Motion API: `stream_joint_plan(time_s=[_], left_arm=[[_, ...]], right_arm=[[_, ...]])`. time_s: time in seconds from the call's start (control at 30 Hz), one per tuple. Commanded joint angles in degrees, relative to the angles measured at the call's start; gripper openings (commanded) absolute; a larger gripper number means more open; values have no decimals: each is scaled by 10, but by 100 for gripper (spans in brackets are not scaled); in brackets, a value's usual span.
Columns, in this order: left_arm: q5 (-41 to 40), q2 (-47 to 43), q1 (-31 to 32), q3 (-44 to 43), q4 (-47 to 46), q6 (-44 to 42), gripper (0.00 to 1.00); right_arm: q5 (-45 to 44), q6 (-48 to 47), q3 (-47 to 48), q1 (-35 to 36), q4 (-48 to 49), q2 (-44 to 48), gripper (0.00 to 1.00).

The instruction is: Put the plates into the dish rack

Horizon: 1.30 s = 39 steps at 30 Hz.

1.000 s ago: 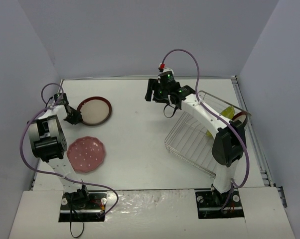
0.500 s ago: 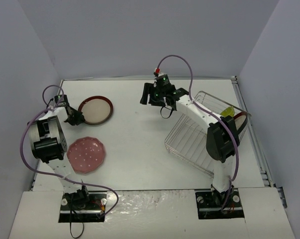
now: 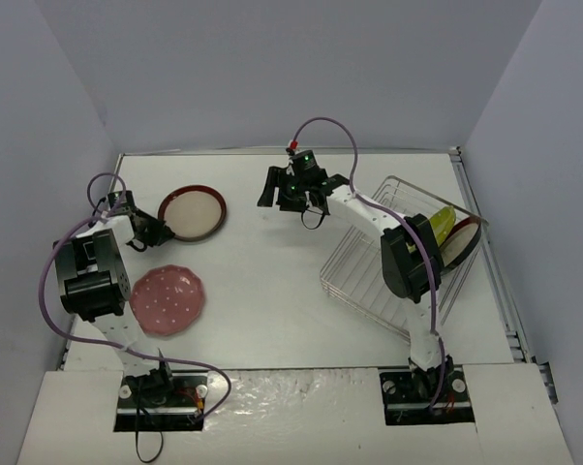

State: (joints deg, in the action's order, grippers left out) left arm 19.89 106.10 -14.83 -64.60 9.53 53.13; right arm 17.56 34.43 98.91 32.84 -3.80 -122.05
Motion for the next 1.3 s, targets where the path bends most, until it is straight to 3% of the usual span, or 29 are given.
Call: stream_joint_plan(time_s=[0.0, 0.7, 1.27], left_arm=[[45, -59, 14, -1, -43, 22, 0], [91, -115, 39, 12, -86, 67, 0], [117, -114, 65, 50, -198, 137, 0]], right_arm=[[28, 12, 44, 11, 54, -7, 66], [85, 94, 63, 26, 148, -82, 66], [111, 157, 58, 28, 206, -113, 66]])
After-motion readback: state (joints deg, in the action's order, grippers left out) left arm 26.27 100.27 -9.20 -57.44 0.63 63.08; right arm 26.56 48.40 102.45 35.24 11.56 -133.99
